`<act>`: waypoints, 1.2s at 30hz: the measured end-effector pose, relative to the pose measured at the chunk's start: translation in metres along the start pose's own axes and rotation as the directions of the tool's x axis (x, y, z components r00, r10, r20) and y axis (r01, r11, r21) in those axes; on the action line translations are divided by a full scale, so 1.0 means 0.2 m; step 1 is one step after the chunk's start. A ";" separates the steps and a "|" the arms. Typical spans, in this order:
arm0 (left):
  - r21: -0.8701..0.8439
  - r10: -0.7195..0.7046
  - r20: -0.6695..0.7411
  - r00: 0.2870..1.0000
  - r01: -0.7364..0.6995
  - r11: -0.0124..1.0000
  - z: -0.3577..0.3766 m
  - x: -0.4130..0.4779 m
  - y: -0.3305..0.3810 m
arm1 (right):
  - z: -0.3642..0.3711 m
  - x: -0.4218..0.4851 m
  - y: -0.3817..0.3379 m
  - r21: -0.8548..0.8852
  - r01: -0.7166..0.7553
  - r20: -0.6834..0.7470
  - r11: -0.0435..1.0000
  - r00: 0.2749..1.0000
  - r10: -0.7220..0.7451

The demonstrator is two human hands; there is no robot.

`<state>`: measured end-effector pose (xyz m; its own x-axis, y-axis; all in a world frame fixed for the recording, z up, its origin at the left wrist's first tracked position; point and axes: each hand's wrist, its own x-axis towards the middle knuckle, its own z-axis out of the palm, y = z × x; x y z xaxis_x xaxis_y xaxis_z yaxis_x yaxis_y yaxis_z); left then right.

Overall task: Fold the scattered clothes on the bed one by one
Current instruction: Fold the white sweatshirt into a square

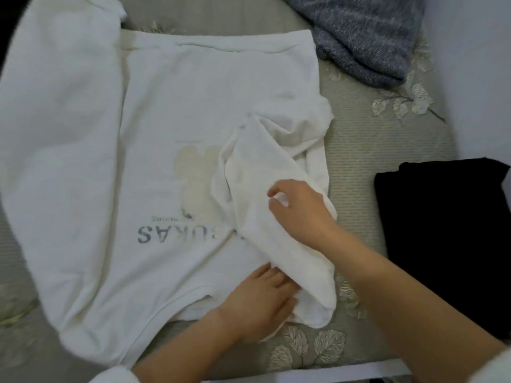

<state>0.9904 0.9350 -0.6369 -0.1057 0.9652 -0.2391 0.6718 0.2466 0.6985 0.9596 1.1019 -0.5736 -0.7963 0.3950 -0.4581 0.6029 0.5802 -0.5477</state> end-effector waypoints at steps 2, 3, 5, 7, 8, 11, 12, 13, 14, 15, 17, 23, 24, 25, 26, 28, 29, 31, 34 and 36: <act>-0.145 -0.135 -0.056 0.989 0.126 0.981 -0.09 -0.07 -0.07 | 0.00 -0.02 0.09 -0.107 -0.074 -0.016 0.991 0.997 0.073; -0.203 -0.242 -0.120 0.963 0.214 0.955 -0.15 -0.10 -0.12 | 0.01 -0.02 0.14 -0.175 -0.084 0.004 0.981 0.996 0.086; -0.273 -0.413 -0.348 0.842 0.330 0.904 -0.28 -0.11 -0.21 | 0.03 -0.03 0.19 -0.269 -0.091 0.073 0.959 0.991 0.115; -0.377 -0.561 -0.542 0.625 0.416 0.828 -0.41 -0.05 -0.32 | 0.06 -0.03 0.21 -0.329 -0.098 0.103 0.939 0.985 0.139; -0.460 -0.646 -0.557 0.521 0.454 0.763 -0.48 0.01 -0.38 | 0.08 -0.02 0.20 -0.352 -0.101 0.093 0.931 0.985 0.142; -0.714 -0.829 -0.367 0.421 0.443 0.542 -0.68 0.21 -0.53 | 0.12 0.00 0.19 -0.336 -0.128 0.050 0.933 0.987 0.153; -0.729 -0.835 -0.325 0.444 0.444 0.521 -0.72 0.28 -0.56 | 0.12 0.01 0.19 -0.329 -0.131 0.046 0.935 0.987 0.154; -0.705 -0.829 -0.299 0.474 0.475 0.526 -0.75 0.34 -0.58 | 0.11 0.02 0.20 -0.328 -0.127 0.046 0.936 0.988 0.150; -0.679 -0.822 -0.270 0.501 0.507 0.531 -0.77 0.40 -0.59 | 0.11 0.02 0.21 -0.326 -0.123 0.046 0.937 0.988 0.146; -0.670 -0.822 -0.232 0.520 0.527 0.523 -0.79 0.45 -0.60 | 0.10 0.03 0.21 -0.323 -0.121 0.046 0.939 0.989 0.143; -0.715 -0.829 -0.116 0.547 0.533 0.452 -0.84 0.52 -0.57 | 0.09 0.03 0.22 -0.325 -0.111 0.044 0.939 0.990 0.132; -0.932 -0.690 -0.257 0.676 0.015 0.361 -1.03 0.39 -0.41 | 0.12 -0.03 0.26 -0.350 -0.131 0.046 0.927 0.987 0.157; -0.906 -0.653 -0.331 0.681 -0.037 0.421 -1.03 0.33 -0.38 | 0.13 -0.03 0.26 -0.355 -0.129 0.050 0.926 0.986 0.156; -0.887 -0.632 -0.367 0.683 -0.052 0.458 -1.00 0.26 -0.37 | 0.13 -0.03 0.26 -0.358 -0.128 0.052 0.925 0.986 0.157; -0.892 -0.645 -0.353 0.678 -0.038 0.450 -0.96 0.20 -0.38 | 0.13 -0.03 0.27 -0.362 -0.126 0.056 0.923 0.986 0.156; -0.938 -0.723 -0.212 0.658 0.072 0.341 -0.89 0.12 -0.46 | 0.11 -0.01 0.26 -0.375 -0.122 0.076 0.919 0.984 0.162; -0.941 -0.766 -0.099 0.636 0.190 0.280 -0.86 0.10 -0.51 | 0.10 -0.01 0.25 -0.382 -0.121 0.089 0.916 0.982 0.167; -0.857 -0.792 0.116 0.600 0.463 0.225 -0.86 0.10 -0.59 | 0.08 0.02 0.23 -0.413 -0.122 0.096 0.903 0.980 0.176; -0.850 -0.790 0.095 0.606 0.462 0.253 -0.95 0.21 -0.64 | 0.06 0.06 0.18 -0.485 -0.118 0.104 0.866 0.976 0.191; -0.924 -0.767 0.122 0.630 0.353 0.143 -1.03 0.33 -0.66 | 0.05 0.08 0.16 -0.518 -0.122 0.114 0.847 0.971 0.210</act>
<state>0.7444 0.9841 -0.6062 -0.4921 0.4088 -0.7686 -0.6188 0.4568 0.6391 0.9656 1.1188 -0.6061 -0.6410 0.4240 -0.6398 0.5824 0.8117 -0.0455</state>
